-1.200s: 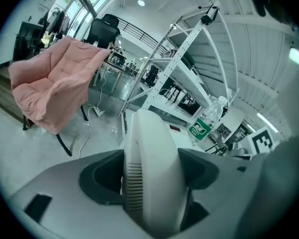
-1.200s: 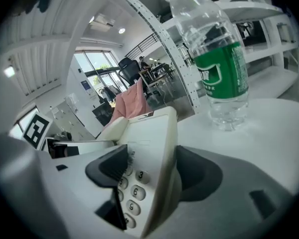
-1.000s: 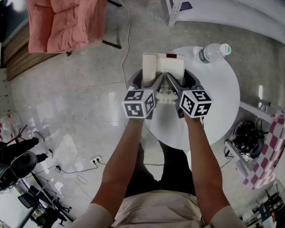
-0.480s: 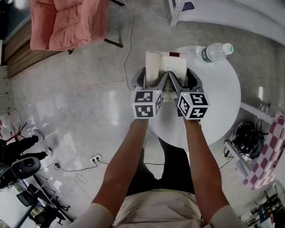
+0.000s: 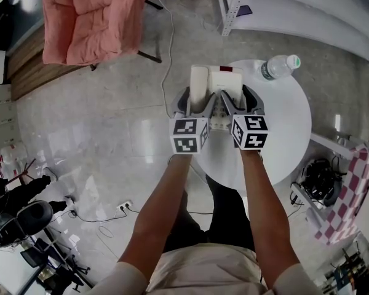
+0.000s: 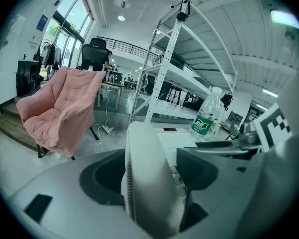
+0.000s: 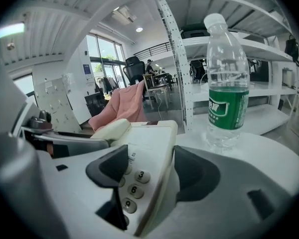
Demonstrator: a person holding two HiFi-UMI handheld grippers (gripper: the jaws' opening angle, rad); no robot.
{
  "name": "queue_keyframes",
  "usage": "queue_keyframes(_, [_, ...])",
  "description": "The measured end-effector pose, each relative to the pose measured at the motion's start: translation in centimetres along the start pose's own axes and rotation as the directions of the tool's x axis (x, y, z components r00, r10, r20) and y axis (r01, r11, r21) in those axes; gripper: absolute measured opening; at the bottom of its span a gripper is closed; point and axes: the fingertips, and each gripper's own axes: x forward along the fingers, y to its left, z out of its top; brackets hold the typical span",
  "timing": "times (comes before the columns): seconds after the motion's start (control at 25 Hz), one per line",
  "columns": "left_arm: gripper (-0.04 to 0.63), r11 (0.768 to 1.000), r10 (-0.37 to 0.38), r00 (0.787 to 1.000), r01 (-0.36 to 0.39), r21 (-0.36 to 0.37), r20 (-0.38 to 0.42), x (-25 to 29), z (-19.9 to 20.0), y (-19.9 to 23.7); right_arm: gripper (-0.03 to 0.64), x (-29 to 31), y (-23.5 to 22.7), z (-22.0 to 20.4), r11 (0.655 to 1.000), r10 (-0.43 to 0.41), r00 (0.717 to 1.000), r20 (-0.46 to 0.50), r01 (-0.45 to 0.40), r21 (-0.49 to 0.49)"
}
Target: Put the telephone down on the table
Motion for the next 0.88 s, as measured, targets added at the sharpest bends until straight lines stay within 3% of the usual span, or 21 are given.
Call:
queue_keyframes(0.56, [0.308,1.000,-0.026,1.000,0.026,0.009,0.000,-1.2,0.3,-0.5,0.253,-1.3,-1.4,1.2,0.998,-0.050,0.999,0.010,0.050,-0.026])
queue_keyframes(0.88, [0.306,0.999,-0.028,0.999,0.028,0.022,0.023,-3.5,2.5,-0.3,0.241,-2.8,-0.6,3.4,0.998,-0.054,0.998,0.037,0.055,-0.043])
